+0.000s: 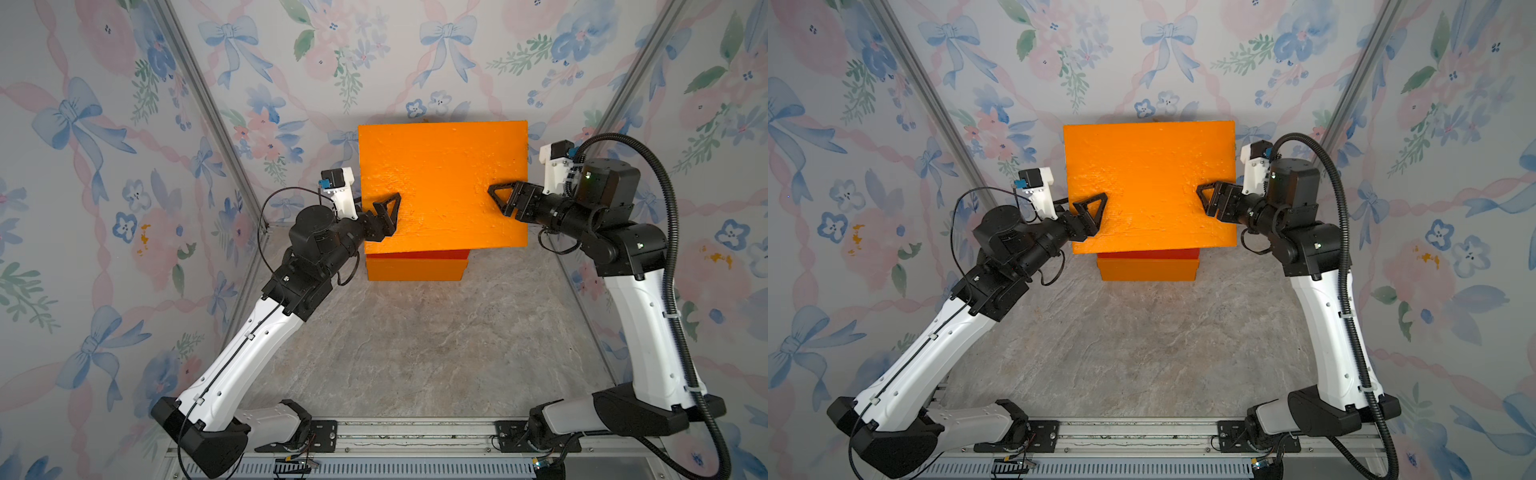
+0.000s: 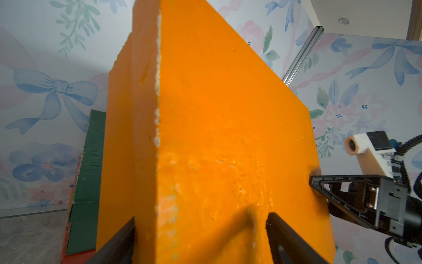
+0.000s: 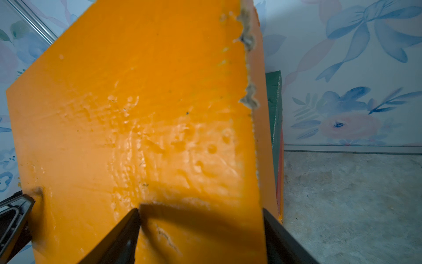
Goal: Stack the shoeboxes
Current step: Place the shoebox at the shoebox.
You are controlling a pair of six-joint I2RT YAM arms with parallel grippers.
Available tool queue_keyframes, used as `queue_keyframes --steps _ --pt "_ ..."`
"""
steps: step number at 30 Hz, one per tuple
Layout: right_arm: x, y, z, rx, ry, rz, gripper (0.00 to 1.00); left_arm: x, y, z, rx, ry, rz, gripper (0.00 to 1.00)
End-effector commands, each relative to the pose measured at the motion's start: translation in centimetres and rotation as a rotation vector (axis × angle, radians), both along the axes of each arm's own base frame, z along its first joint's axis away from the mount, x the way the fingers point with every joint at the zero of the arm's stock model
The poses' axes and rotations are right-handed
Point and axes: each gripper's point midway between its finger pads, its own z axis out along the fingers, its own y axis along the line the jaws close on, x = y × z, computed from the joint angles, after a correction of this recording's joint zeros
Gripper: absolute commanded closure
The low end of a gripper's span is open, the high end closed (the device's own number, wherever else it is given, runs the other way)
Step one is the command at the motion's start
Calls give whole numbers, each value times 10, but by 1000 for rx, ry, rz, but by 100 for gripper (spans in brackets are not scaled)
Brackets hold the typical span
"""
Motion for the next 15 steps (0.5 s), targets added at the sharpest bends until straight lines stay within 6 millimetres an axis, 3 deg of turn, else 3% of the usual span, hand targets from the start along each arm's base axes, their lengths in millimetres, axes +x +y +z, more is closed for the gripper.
queue_keyframes --steps 1,8,15 --pt "-29 61 28 123 -44 323 23 -43 -60 20 -9 -80 -342 16" --pt "-25 64 34 137 -55 332 25 -35 -60 31 -10 -104 -334 16" --pt "-17 67 39 147 -69 332 25 -14 -59 35 -4 -105 -316 16"
